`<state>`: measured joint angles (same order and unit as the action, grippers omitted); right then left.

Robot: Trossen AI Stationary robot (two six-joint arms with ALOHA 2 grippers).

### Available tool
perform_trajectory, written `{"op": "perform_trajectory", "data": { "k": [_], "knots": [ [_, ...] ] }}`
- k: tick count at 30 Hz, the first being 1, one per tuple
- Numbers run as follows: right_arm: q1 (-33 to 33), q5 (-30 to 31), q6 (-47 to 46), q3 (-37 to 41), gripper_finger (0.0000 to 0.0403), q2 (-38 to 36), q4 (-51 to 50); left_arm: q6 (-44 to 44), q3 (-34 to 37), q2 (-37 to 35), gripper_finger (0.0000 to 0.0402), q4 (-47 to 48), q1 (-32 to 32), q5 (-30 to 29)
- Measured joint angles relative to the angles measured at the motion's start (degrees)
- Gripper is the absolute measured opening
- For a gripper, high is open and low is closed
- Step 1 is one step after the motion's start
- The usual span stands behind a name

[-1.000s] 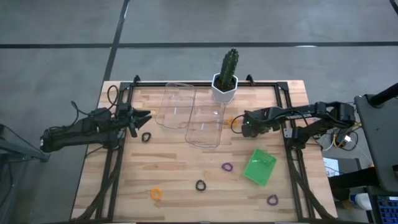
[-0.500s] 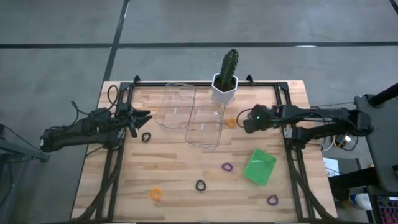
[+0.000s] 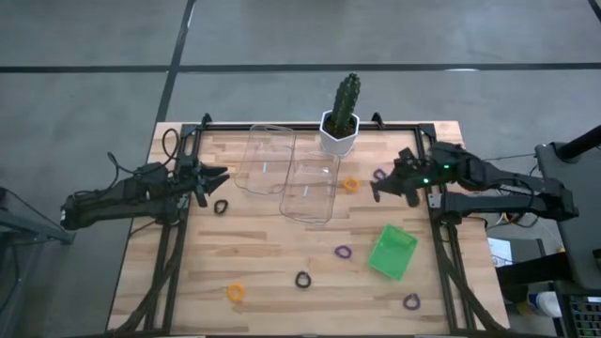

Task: Sort spring keychains
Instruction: Put the right black spring keychain into the green bin

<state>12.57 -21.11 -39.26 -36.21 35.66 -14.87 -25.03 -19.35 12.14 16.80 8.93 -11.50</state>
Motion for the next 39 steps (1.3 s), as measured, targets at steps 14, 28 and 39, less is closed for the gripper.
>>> {"op": "perform_trajectory", "data": {
  "k": [14, 28, 39],
  "knots": [
    [-4.1, -17.5, 3.9, 0.0, 0.0013, -2.5, 20.4, 0.0, 0.0, 0.0, 0.0153, 0.0, 0.0, -0.2],
    [-9.7, -17.8, 6.4, 0.0, 0.0013, 1.3, 39.6, 0.0, 0.0, 0.0, 0.0153, 0.0, 0.0, -0.2],
    [-10.5, -14.5, 6.2, 0.0, 0.0013, 3.5, 38.2, 0.0, 0.0, 0.0, 0.0153, 0.0, 0.0, -0.2]
  ]
}}
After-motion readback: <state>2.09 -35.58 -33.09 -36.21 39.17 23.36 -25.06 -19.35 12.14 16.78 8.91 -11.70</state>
